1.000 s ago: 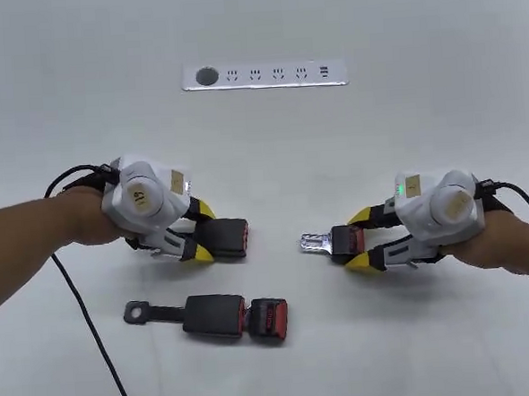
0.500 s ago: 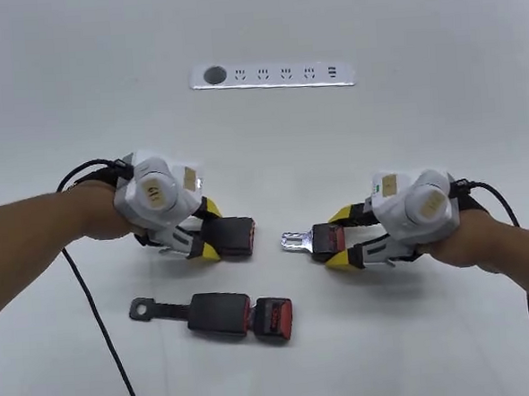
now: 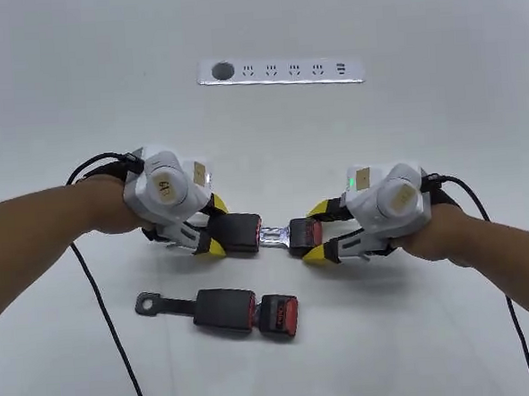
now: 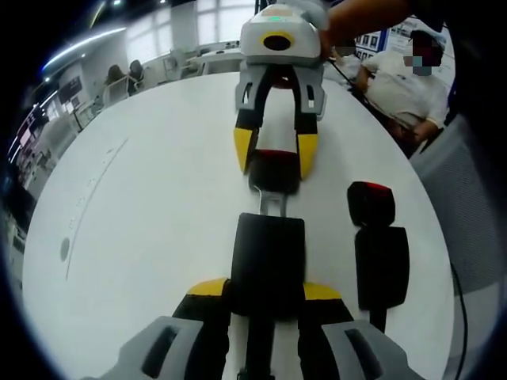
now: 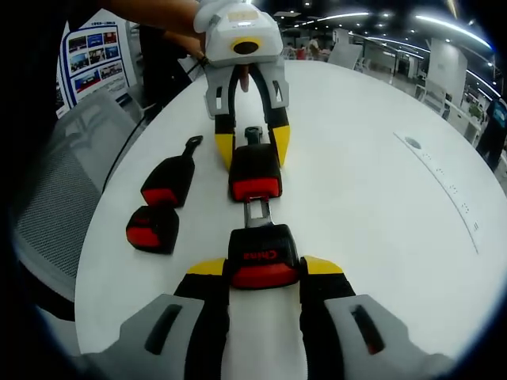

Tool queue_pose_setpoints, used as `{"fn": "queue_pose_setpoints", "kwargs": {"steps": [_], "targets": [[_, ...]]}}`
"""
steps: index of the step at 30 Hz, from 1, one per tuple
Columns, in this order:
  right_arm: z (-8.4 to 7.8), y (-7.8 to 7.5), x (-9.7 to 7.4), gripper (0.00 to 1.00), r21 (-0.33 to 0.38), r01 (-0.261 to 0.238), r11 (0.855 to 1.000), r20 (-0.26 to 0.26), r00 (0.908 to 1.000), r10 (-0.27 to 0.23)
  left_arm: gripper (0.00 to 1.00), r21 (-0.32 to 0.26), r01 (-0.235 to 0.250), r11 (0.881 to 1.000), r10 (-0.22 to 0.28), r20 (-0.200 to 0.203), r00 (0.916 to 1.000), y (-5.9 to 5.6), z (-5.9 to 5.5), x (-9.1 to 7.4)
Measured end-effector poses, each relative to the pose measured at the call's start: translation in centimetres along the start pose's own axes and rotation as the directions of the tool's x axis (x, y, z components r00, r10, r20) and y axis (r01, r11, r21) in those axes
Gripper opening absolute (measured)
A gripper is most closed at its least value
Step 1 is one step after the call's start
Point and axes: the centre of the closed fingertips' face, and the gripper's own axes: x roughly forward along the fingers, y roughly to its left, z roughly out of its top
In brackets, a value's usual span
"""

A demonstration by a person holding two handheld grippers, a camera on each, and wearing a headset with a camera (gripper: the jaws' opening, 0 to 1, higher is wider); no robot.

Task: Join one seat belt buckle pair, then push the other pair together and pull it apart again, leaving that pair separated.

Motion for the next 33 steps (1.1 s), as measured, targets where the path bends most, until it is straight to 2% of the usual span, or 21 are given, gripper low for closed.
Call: {"fn": "queue_pose_setpoints", "kwargs": {"steps": [8,9,15,24,33], "targets": [[1.2,0.4,1.3,0.33,0.021,-0.004,1.000,0.019,0.9998,0.003,0.34,-0.009,-0.002,1.000,0.002,-0.006,1.0000,0.0,-0.1,0.0],[1.2,0.4,1.3,0.33,0.002,-0.002,1.000,0.012,0.9999,0.002,0.34,-0.010,-0.001,1.000,0.001,-0.005,1.0000,0.0,-0.1,0.1],[1.2,0.2,1.3,0.33,0.028,-0.006,1.000,0.019,0.9998,0.005,0.33,-0.012,-0.003,1.000,0.003,-0.005,1.0000,0.0,-0.1,0.1],[1.5,0.2,1.7,0.33,0.016,-0.022,1.000,-0.006,0.9997,0.022,0.33,0.009,0.012,1.000,-0.012,-0.035,0.9993,0.0,-0.1,0.1],[2.7,0.0,2.7,0.33,0.022,-0.011,1.000,0.012,0.9999,0.011,0.33,0.013,0.013,1.000,-0.012,-0.050,0.9987,0.0,-0.1,0.1]]}}
